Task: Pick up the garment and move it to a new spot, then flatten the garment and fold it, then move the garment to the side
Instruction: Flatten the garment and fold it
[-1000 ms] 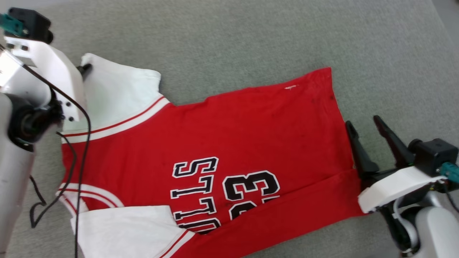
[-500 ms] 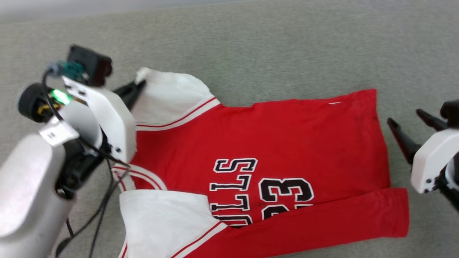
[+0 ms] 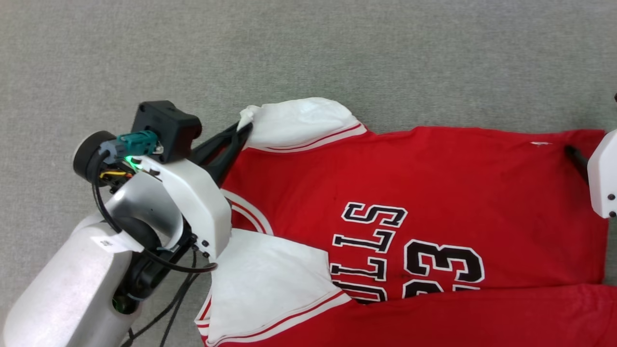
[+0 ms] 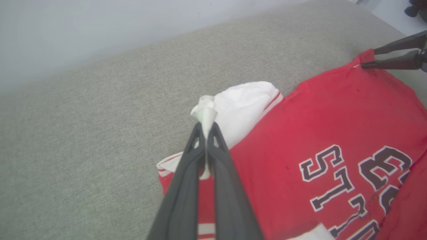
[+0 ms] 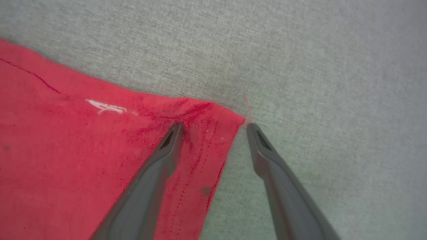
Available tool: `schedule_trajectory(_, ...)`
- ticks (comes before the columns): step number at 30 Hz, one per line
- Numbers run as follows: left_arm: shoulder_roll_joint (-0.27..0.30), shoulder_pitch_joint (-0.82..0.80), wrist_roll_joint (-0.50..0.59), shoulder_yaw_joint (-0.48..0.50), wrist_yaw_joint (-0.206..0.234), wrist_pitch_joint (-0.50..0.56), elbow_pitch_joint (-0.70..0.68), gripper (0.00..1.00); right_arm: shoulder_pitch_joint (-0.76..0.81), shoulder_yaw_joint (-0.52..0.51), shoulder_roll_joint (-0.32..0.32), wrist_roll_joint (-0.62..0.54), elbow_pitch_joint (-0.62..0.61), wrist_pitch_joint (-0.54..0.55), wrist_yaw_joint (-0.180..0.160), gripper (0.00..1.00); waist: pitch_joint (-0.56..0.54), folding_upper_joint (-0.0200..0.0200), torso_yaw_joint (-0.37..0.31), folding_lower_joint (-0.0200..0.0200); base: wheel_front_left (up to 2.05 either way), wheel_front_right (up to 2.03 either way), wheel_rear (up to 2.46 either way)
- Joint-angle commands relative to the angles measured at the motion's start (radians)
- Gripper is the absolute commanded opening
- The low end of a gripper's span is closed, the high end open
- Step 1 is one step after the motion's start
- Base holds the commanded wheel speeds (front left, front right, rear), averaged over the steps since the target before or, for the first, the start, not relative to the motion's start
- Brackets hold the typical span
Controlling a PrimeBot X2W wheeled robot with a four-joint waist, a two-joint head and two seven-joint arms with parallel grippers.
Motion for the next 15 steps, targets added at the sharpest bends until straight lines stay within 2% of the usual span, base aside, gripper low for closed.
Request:
schedule_trajectory(1,-0.007,0.012,0.003,-0.007,0.0,-0.009,-0.005,0.0,-0.014,0.015,0.004,0.001,0.029,-0.001,-0.001,1.0,0.012,0.0,0.018,0.0,0.0,0.0,0.0)
schedule_trajectory(5,-0.021,0.015,-0.002,-0.021,-0.007,-0.018,-0.002,0.0,-0.017,0.054,0.006,-0.008,0.085,-0.016,-0.001,1.0,0.014,0.0,0.03,0.0,0.0,0.0,0.0)
schedule_trajectory(6,-0.023,0.016,-0.003,-0.022,-0.008,-0.018,0.001,0.0,-0.015,0.06,0.009,-0.004,0.098,-0.021,-0.001,0.0,0.014,0.0,0.032,0.0,0.0,0.0,0.0)
schedule_trajectory(9,-0.022,0.023,-0.006,-0.019,-0.003,-0.029,0.018,0.0,-0.022,0.061,0.011,0.002,0.13,-0.049,-0.001,0.0,0.008,0.0,0.033,0.0,0.0,0.0,0.0)
schedule_trajectory(15,-0.024,0.049,-0.006,0.004,0.016,-0.08,0.059,0.0,-0.052,0.038,0.025,0.003,0.161,-0.172,-0.001,0.0,-0.033,0.0,0.015,0.0,0.0,0.0,0.0)
